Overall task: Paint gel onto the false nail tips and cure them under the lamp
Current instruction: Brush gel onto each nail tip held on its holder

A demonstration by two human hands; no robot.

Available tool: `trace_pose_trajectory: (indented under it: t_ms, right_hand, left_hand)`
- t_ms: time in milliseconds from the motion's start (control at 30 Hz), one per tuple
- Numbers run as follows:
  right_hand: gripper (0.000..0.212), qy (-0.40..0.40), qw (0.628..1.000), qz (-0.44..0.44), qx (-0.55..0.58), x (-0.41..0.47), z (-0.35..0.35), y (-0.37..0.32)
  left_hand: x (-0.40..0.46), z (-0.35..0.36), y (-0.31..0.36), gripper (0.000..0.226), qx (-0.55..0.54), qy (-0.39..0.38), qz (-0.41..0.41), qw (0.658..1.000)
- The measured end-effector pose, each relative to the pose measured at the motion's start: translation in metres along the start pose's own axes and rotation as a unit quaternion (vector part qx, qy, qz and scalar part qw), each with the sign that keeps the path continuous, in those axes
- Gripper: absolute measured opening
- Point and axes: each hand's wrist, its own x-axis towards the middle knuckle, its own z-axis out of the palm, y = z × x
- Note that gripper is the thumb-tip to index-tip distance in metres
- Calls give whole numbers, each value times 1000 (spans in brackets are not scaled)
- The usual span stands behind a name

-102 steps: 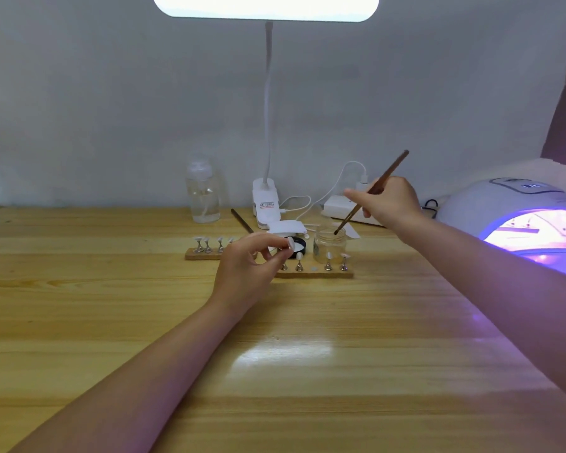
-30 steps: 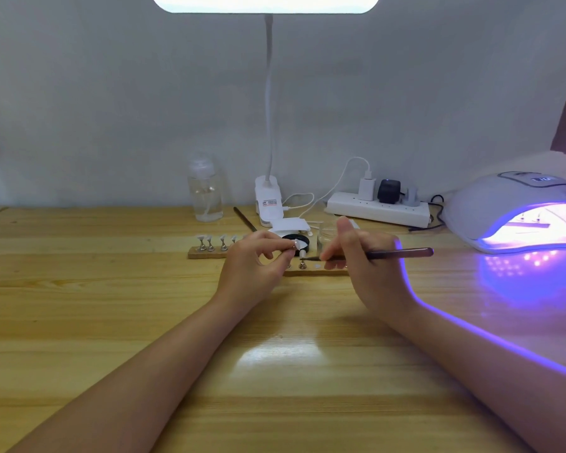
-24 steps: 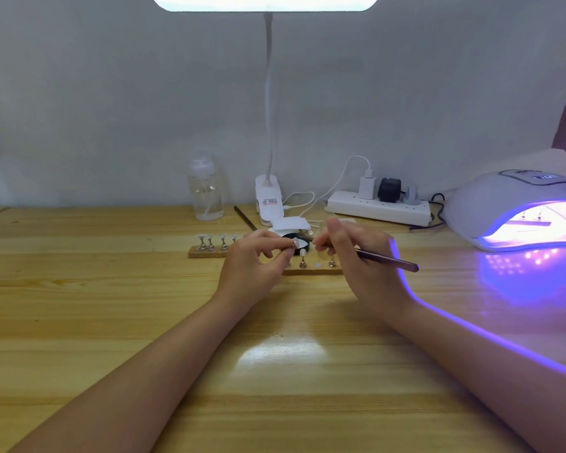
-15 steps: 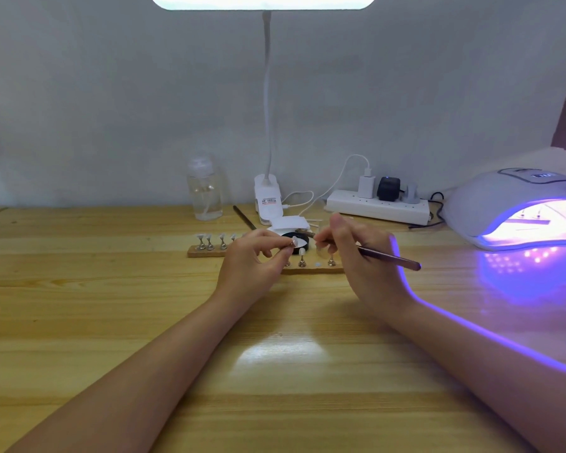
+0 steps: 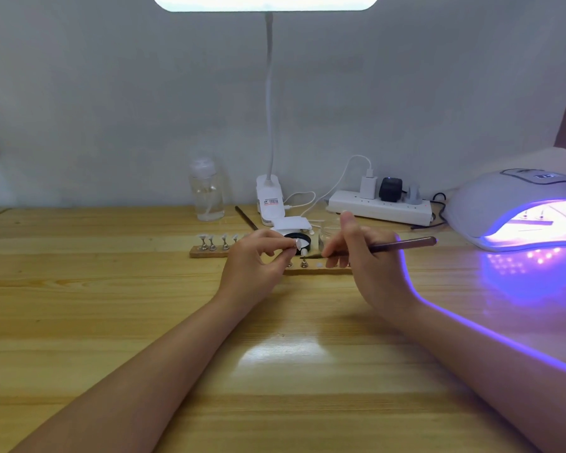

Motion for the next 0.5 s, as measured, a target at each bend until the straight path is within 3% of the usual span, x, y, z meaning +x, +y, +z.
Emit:
trace_pose_trajectory:
  t_ms: [167, 367, 500]
  right_hand:
    - [36, -4, 997, -47, -59, 0, 1, 0]
    - [46, 14, 1000, -6, 0, -2, 1, -1]
    - [36, 1, 997, -48, -68, -1, 0, -1]
  left_hand:
    - [0, 0, 0, 19, -6, -1, 0, 1000]
    - [0, 0, -1, 22, -18, -2, -5, 1000]
    - [0, 1, -1, 25, -18, 2, -3, 1000]
